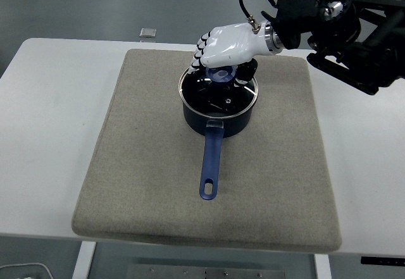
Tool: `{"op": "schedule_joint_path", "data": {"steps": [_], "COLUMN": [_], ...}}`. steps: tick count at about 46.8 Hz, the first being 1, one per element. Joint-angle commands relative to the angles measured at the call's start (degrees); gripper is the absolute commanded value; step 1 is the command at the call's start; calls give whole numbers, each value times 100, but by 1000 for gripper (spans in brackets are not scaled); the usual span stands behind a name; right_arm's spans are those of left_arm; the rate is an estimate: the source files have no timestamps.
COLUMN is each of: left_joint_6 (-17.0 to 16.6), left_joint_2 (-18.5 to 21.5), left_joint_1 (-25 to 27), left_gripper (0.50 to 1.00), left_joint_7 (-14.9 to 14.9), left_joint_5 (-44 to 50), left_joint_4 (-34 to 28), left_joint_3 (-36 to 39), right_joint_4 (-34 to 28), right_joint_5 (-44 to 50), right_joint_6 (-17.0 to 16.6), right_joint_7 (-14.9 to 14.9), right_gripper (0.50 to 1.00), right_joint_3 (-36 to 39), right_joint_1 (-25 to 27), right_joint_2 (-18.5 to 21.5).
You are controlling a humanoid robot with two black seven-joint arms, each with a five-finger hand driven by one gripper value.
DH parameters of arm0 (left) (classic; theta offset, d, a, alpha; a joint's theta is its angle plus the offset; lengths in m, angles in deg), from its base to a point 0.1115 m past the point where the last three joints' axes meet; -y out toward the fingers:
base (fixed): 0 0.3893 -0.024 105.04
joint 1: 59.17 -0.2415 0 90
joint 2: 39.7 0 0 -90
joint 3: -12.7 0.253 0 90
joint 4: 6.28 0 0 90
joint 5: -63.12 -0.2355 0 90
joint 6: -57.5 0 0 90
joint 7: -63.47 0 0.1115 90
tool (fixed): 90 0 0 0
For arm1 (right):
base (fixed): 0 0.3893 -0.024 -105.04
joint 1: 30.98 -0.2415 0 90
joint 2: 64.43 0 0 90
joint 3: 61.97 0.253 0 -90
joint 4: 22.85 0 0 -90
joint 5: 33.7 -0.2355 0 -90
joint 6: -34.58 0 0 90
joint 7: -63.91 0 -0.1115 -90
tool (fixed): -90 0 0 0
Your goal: Lift the pot lid and place it to the right of the pot.
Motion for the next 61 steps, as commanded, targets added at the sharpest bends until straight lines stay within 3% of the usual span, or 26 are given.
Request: {"op": "schedule_joint_path", "data": {"steps": [1, 21, 25, 30, 48, 50, 52, 54, 55, 61], "left_joint_6": [0, 0, 0, 0, 0, 0, 0, 0, 0, 0], "left_joint_2": [0, 0, 0, 0, 0, 0, 0, 0, 0, 0], "left_joint_1": [-7, -7, -7, 2, -7, 2, -7, -7, -7, 2], "left_gripper": [1000, 1000, 1000, 1000, 1000, 1000, 1000, 1000, 1000, 1000], "left_joint_7": [0, 0, 0, 0, 0, 0, 0, 0, 0, 0], "left_joint_5": [0, 0, 0, 0, 0, 0, 0, 0, 0, 0], "left_joint_4": [0, 0, 0, 0, 0, 0, 0, 0, 0, 0], "left_joint_3": [1, 1, -8, 1, 1, -8, 1, 1, 1, 1], "right_joint_4": [-43, -34, -34, -17, 10, 10, 10, 19, 27, 27], "right_joint_5": [30, 21, 12, -23, -49, -58, -58, -58, -67, -67], "right_joint_6": [143, 152, 117, 55, -77, -85, -86, -94, -103, -208], "right_joint_7": [0, 0, 0, 0, 0, 0, 0, 0, 0, 0], "right_gripper": [901, 897, 881, 781, 764, 738, 681, 579, 500, 500], "right_joint_3": [-94, -147, -147, -147, -120, -103, -103, -103, -103, -85], "right_joint_1": [3, 4, 3, -23, 38, 56, 48, 39, 30, 21], "right_joint_2": [-1, -1, 8, -1, 8, 8, 8, 8, 8, 8]}}
